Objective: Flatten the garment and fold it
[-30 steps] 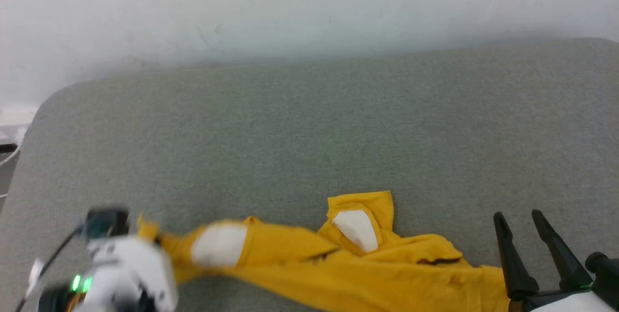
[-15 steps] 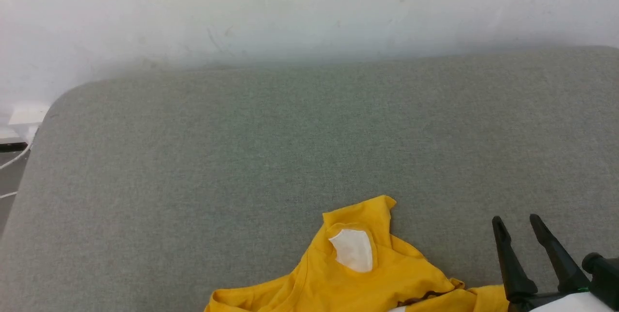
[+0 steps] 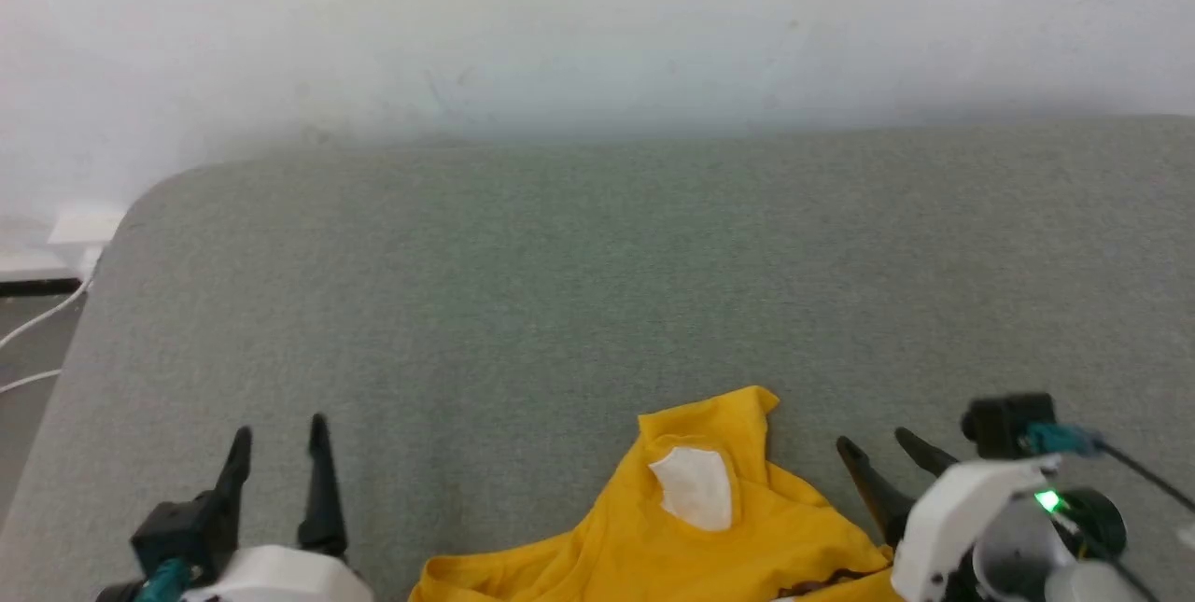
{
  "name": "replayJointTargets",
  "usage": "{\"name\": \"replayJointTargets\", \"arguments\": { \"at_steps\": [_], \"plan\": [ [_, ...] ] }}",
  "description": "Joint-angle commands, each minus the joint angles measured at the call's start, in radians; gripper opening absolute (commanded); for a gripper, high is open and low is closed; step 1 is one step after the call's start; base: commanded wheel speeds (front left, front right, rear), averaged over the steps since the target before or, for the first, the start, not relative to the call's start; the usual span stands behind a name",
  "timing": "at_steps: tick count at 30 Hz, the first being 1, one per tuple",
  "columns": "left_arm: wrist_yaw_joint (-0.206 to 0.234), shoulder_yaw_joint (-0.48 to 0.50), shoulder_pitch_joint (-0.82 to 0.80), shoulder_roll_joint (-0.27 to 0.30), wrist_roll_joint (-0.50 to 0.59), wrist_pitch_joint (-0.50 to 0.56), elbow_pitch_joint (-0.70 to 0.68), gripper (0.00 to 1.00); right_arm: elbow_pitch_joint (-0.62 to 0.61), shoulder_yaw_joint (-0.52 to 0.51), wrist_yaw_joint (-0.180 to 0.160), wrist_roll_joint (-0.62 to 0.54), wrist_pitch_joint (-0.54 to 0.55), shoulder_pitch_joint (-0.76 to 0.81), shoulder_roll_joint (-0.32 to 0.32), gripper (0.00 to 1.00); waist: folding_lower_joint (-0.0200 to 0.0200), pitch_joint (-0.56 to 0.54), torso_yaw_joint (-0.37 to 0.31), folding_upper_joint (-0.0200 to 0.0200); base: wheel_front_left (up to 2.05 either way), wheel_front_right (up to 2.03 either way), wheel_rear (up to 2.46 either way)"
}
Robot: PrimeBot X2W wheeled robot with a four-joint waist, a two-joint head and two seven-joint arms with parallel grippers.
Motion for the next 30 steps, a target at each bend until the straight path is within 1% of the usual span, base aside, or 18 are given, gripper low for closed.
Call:
{"name": "replayJointTargets", "arguments": {
  "at_steps": [1, 5, 10, 16, 19, 20, 21, 23, 24, 26, 28, 30],
  "plan": [
    [-0.005, -0.005, -0.015, -0.004, 0.009, -0.013, 0.000, 1.00, 0.009, 0.008, -0.001, 0.006, 0.007, -0.023, -0.007, 1.00, 0.0000, 0.002, 0.020, 0.0000, 0.00, 0.00, 0.00],
    [-0.018, -0.047, -0.059, -0.029, 0.060, -0.076, -0.028, 1.00, 0.145, 0.073, -0.001, 0.069, 0.104, -0.155, -0.048, 1.00, 0.0000, 0.018, 0.083, 0.0000, 0.00, 0.00, 0.00],
    [-0.026, -0.087, -0.091, -0.057, 0.099, -0.098, -0.054, 1.00, 0.290, 0.147, -0.001, 0.130, 0.187, -0.290, -0.078, 1.00, 0.0000, 0.047, 0.150, 0.0000, 0.00, 0.00, 0.00],
    [-0.035, -0.105, -0.114, -0.086, 0.111, -0.107, -0.050, 1.00, 0.450, 0.246, -0.001, 0.181, 0.242, -0.396, -0.093, 1.00, 0.0000, 0.072, 0.187, 0.0000, 0.00, 0.00, 0.00],
    [-0.041, -0.110, -0.124, -0.098, 0.112, -0.108, -0.045, 1.00, 0.541, 0.280, -0.001, 0.203, 0.308, -0.416, -0.087, 1.00, 0.0000, 0.079, 0.197, 0.0000, 0.00, 0.00, 0.00],
    [-0.042, -0.110, -0.126, -0.101, 0.112, -0.109, -0.044, 1.00, 0.564, 0.294, -0.001, 0.208, 0.334, -0.421, -0.085, 0.91, 0.0000, 0.080, 0.198, 0.0000, 0.00, 0.00, 0.00],
    [-0.043, -0.111, -0.127, -0.103, 0.113, -0.109, -0.043, 1.00, 0.585, 0.301, -0.001, 0.220, 0.360, -0.423, -0.080, 0.36, 0.0000, 0.080, 0.199, 0.0000, 0.00, 0.00, 0.00],
    [-0.045, -0.110, -0.126, -0.107, 0.112, -0.110, -0.038, 1.00, 0.611, 0.321, -0.001, 0.235, 0.401, -0.429, -0.076, 0.00, 0.0000, 0.082, 0.198, 0.0000, 0.00, 0.00, 0.00],
    [-0.046, -0.109, -0.124, -0.109, 0.112, -0.110, -0.034, 1.00, 0.613, 0.329, -0.001, 0.243, 0.405, -0.435, -0.076, 0.00, 0.0000, 0.082, 0.196, 0.0000, 0.00, 0.00, 0.00],
    [-0.046, -0.105, -0.122, -0.110, 0.112, -0.111, -0.029, 1.00, 0.597, 0.343, -0.001, 0.246, 0.376, -0.456, -0.085, 0.00, 0.0000, 0.082, 0.188, 0.0000, 0.00, 0.00, 0.00],
    [-0.048, -0.102, -0.118, -0.110, 0.112, -0.111, -0.024, 1.00, 0.570, 0.341, -0.001, 0.236, 0.304, -0.489, -0.107, 0.00, 0.0000, 0.079, 0.178, 0.0000, 0.00, 0.00, 0.00],
    [-0.050, -0.102, -0.115, -0.109, 0.113, -0.111, -0.019, 1.00, 0.554, 0.313, -0.001, 0.227, 0.233, -0.522, -0.132, 0.00, 0.0000, 0.072, 0.166, 0.0000, 0.00, 0.00, 0.00]
  ]
}}
